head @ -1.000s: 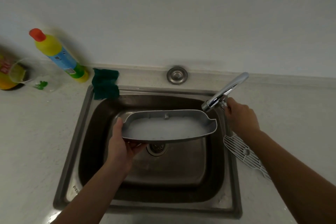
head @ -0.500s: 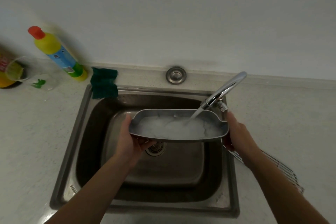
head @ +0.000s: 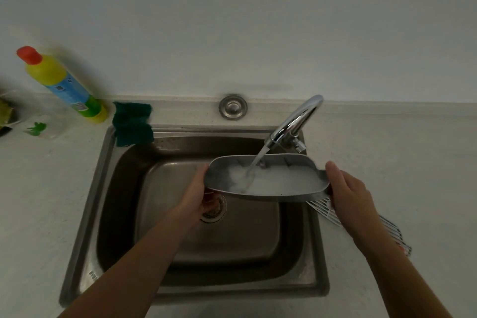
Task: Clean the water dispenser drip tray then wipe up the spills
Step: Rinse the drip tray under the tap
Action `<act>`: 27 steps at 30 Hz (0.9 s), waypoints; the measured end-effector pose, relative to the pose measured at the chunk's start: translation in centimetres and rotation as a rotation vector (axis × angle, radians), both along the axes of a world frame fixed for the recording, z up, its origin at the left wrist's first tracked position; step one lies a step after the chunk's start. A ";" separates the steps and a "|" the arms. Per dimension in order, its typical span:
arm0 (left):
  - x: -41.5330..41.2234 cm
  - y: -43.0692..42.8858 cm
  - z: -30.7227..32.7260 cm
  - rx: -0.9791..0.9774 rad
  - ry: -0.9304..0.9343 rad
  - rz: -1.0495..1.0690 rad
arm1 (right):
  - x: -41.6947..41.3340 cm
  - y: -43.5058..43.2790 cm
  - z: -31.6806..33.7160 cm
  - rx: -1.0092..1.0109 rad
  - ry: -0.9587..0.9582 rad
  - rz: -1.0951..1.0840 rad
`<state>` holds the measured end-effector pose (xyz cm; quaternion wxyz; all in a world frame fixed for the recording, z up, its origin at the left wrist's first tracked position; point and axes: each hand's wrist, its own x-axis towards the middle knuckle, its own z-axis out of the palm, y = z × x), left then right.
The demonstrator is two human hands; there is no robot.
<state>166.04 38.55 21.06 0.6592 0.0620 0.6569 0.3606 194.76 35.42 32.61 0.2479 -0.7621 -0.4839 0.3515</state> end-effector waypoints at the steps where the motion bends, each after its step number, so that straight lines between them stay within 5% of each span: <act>1: -0.8 -0.1 0.7 0.014 0.038 0.013 | 0.1 -0.1 -0.6 -0.067 0.084 -0.047; 7: -6.0 -0.7 5.2 0.105 0.403 -0.168 | -1.4 -0.4 -6.0 -0.359 0.424 -0.288; 15: -9.3 -3.0 9.2 0.384 0.569 -0.183 | -6.5 2.6 -10.5 -0.482 0.758 -0.414; 23: -8.2 -3.8 4.2 0.211 0.345 -0.004 | -6.5 3.5 -4.4 -0.066 0.275 -0.015; 27: -4.9 -3.9 2.0 0.050 0.019 0.247 | -5.7 2.6 -0.9 0.105 0.070 0.084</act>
